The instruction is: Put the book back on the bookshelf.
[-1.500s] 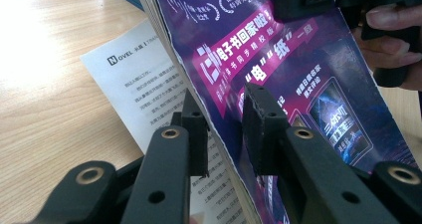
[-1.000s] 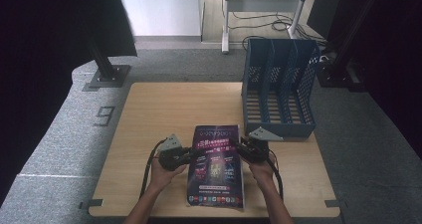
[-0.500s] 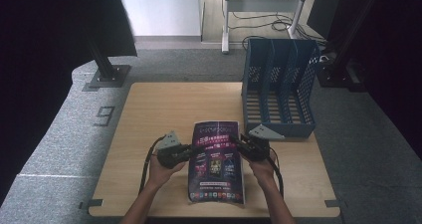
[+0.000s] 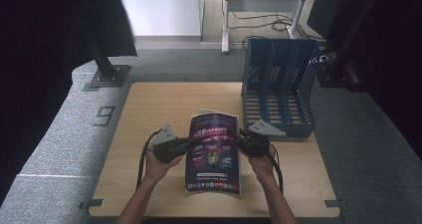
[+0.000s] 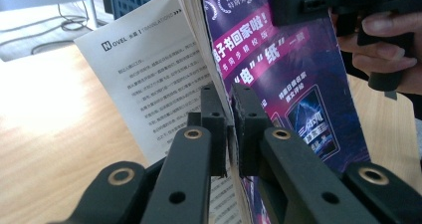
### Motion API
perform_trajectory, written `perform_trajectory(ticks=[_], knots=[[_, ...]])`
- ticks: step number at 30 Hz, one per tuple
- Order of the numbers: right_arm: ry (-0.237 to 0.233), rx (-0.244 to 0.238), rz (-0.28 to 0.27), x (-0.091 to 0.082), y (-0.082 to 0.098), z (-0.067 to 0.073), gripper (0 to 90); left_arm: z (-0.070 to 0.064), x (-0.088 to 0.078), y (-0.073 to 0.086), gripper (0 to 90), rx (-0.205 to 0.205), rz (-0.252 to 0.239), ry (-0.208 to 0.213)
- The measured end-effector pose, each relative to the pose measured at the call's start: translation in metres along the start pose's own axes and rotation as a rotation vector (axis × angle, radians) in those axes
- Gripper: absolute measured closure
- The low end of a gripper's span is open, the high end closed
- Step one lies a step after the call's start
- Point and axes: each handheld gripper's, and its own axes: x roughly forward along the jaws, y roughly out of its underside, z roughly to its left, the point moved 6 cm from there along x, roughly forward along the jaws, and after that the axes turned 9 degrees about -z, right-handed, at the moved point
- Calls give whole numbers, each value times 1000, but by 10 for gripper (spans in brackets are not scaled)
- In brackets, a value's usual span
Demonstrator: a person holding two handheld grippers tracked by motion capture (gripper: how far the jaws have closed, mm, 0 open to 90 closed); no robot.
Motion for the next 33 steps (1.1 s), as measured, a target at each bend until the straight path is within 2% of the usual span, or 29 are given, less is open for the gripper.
perform_trajectory(ticks=[7, 10, 14, 22, 28, 33], knots=[[-7, -23, -31, -3, -15, 3, 784, 0, -4, -18, 867, 30, -24, -10], [-8, -37, -49, -4, -21, 4, 783, -2, -8, -27, 867, 62, -42, -22], [-9, -59, -69, -5, -27, 8, 783, -3, -9, -33, 867, 67, -57, -29], [-13, -96, -89, -6, -30, 13, 782, -1, -11, -36, 865, 67, -73, -38], [-29, -142, -105, -10, -31, 19, 782, -1, -11, -37, 863, 65, -81, -41], [-34, -149, -111, -14, -29, 21, 781, -4, -12, -37, 860, 73, -87, -40]])
